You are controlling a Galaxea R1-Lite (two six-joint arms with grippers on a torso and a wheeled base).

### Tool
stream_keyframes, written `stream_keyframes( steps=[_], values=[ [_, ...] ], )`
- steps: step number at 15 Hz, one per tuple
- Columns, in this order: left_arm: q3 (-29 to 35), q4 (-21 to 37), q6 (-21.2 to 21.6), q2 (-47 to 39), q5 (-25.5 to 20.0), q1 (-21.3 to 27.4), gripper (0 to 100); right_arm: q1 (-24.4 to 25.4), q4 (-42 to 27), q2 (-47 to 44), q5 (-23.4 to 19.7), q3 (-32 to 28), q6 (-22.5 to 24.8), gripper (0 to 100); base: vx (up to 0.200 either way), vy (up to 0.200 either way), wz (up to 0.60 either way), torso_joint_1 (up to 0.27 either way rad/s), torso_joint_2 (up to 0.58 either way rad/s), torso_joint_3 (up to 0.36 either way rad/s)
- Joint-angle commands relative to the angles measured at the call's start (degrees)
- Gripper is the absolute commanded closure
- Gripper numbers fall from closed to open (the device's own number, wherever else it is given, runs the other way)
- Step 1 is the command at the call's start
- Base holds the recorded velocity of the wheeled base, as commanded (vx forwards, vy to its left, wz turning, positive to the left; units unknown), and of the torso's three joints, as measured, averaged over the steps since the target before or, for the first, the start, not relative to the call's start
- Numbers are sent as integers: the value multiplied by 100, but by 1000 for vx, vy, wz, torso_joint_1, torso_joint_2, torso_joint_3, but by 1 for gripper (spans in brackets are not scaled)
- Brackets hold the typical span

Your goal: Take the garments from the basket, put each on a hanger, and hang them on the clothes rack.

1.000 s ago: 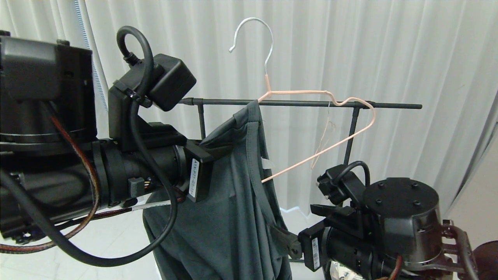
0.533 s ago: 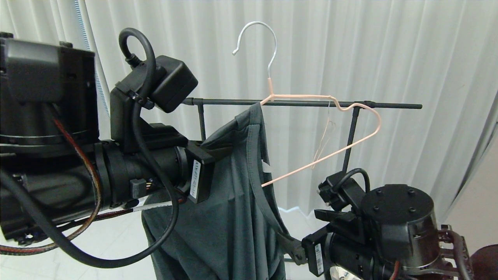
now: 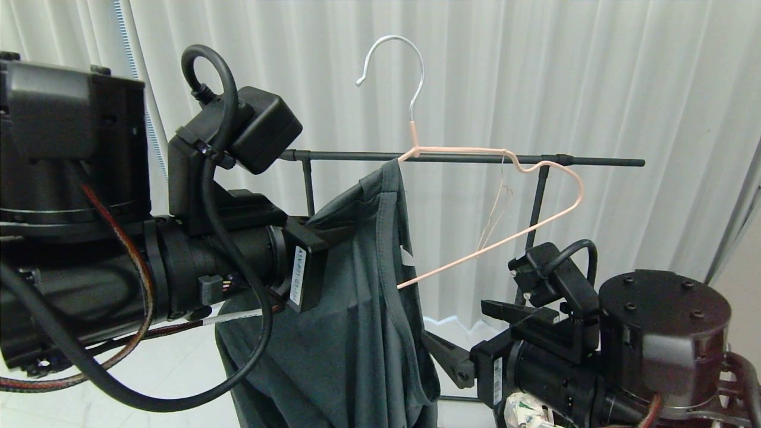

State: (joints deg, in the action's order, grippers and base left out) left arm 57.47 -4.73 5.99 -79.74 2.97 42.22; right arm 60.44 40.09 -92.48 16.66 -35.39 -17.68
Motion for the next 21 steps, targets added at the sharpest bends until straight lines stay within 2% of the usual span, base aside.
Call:
stream_keyframes(
  steps=[1,5,8,11,12,14,16,18,20,21],
  values=[
    [19,-2,-1,20,1,41,100,3,7,-148,-40,-12,45,0,0,0,0,0,0,0],
    [37,-2,-1,99,-7,50,100,3,7,-473,-23,76,150,0,0,0,0,0,0,0],
    [-69,-2,-1,143,10,15,100,-85,-2,-394,30,595,344,0,0,0,0,0,0,0],
    [-464,-2,-1,336,142,6,100,-850,-2,-51,162,1140,906,0,0,0,0,0,0,0],
    [-526,-2,-1,380,133,15,100,-1026,-2,2,162,1175,985,0,0,0,0,0,0,0],
    [-834,-2,-1,609,133,15,100,-1878,7,169,127,1192,1442,0,0,0,0,0,0,0],
    [-1194,-2,52,846,133,6,100,-2397,25,239,65,1096,1653,0,0,0,0,0,0,0],
    [-1677,-2,351,1154,133,6,100,-2652,25,318,-67,981,1741,0,0,0,0,0,0,0],
    [-2143,-2,702,1400,133,6,100,-2687,16,362,-76,902,1794,0,0,0,0,0,0,0],
    [-2178,-2,720,1408,133,6,100,-2695,25,362,-76,902,1803,0,0,0,0,0,0,0]
  ],
)
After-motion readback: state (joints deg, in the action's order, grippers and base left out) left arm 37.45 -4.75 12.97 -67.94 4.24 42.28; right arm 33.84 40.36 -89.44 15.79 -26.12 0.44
